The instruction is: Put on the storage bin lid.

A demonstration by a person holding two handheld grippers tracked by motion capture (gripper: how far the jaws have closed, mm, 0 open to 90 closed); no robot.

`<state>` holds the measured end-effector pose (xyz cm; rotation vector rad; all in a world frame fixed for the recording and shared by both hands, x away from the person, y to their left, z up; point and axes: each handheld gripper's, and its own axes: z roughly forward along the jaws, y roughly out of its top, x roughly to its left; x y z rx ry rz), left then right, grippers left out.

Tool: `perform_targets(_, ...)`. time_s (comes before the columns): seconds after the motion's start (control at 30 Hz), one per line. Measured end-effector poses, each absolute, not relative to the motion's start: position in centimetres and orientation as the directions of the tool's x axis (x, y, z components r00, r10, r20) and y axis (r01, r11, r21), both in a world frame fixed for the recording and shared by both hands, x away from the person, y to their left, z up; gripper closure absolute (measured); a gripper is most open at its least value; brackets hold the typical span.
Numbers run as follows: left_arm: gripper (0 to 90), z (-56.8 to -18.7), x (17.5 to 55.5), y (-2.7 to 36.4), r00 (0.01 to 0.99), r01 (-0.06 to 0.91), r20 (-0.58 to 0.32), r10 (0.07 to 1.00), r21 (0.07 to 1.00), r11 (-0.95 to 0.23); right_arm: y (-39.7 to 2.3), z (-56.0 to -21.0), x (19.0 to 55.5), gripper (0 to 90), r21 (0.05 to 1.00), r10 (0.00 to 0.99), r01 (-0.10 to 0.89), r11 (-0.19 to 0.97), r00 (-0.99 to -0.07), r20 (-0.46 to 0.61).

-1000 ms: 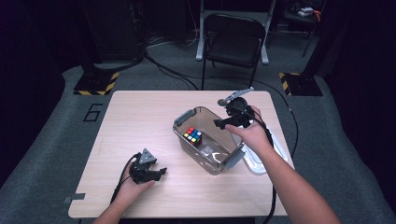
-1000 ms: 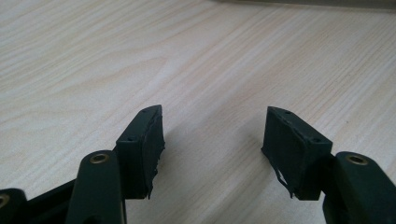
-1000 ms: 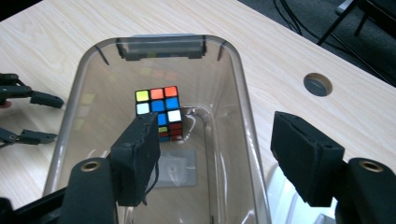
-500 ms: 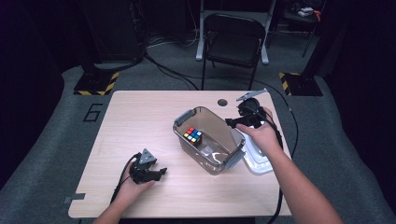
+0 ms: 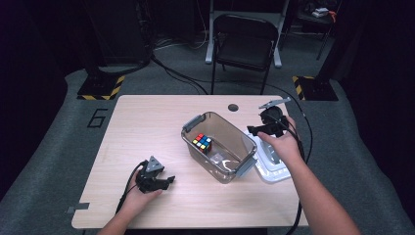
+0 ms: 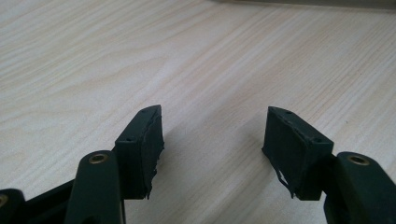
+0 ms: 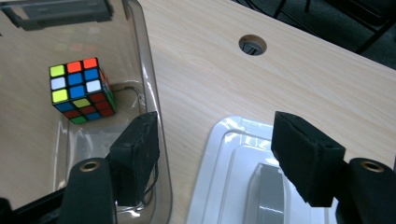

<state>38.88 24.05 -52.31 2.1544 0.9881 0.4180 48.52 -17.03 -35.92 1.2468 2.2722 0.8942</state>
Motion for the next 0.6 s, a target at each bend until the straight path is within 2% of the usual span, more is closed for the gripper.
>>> perform_targets(0.6,37.5,-52.4,38.9,24.0,0.649,0.521,-0.004,0.760,0.731,-0.441,-19.4,-38.3,48.7,32.9,0.671,0.884,0.635,0.383,-0.462,-0.067)
